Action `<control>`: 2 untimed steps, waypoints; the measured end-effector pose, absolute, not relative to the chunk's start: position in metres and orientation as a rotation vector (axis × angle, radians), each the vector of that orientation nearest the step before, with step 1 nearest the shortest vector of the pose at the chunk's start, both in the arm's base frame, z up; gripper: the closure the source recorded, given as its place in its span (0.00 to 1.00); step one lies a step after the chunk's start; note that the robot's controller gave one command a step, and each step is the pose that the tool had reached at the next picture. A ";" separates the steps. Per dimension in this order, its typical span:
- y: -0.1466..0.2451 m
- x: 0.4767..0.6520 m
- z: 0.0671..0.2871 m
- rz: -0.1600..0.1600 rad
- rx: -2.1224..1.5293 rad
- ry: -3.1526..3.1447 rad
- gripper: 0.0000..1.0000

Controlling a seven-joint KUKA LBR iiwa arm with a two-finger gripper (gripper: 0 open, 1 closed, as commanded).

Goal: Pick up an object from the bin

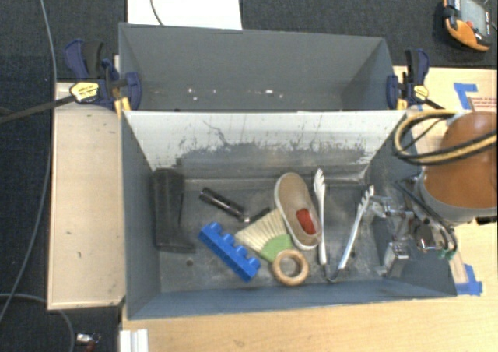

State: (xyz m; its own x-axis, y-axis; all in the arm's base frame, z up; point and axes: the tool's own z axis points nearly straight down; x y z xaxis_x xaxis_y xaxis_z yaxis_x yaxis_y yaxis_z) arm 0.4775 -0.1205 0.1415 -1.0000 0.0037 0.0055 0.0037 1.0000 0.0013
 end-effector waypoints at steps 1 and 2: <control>-0.120 0.480 0.145 0.000 0.004 -3.144 0.00; -0.135 0.552 0.069 -0.003 0.989 -2.986 0.00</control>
Offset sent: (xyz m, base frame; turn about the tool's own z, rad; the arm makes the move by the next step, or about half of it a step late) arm 0.0740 -0.0156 -0.0715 -0.6451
